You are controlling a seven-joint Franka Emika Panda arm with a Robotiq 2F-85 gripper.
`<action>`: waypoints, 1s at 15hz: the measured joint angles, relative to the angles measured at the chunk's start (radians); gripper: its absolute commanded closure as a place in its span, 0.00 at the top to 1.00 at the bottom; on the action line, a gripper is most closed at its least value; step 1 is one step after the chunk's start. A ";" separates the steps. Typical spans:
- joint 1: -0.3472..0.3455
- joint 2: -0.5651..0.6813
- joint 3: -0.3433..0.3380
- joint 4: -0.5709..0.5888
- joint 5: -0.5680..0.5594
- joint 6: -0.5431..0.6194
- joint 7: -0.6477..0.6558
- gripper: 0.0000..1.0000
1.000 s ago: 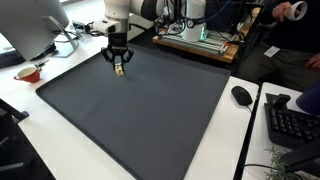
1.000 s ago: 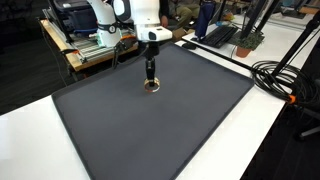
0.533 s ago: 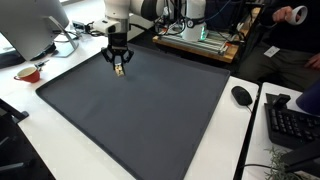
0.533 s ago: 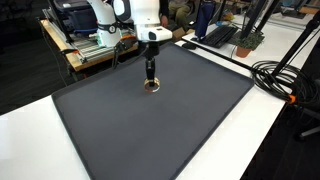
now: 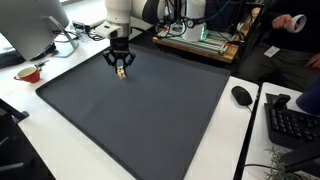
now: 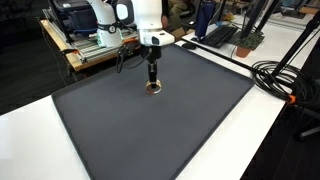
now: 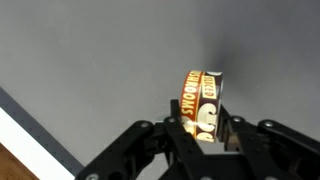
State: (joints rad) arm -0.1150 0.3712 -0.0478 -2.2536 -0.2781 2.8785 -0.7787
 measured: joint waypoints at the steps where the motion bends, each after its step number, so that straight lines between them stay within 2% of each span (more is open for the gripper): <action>1: 0.001 0.008 0.000 0.007 -0.001 0.000 0.001 0.09; 11: 0.013 0.091 -0.005 0.067 -0.025 0.002 0.031 0.09; 12: 0.013 0.096 -0.005 0.071 -0.025 0.002 0.034 0.28; 13: 0.013 0.099 -0.005 0.074 -0.026 0.002 0.037 0.59; 14: 0.014 0.100 -0.006 0.075 -0.027 0.002 0.040 0.60; 15: 0.014 0.101 -0.006 0.076 -0.028 0.002 0.044 0.66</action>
State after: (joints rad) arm -0.1010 0.4722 -0.0541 -2.1771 -0.3063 2.8801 -0.7349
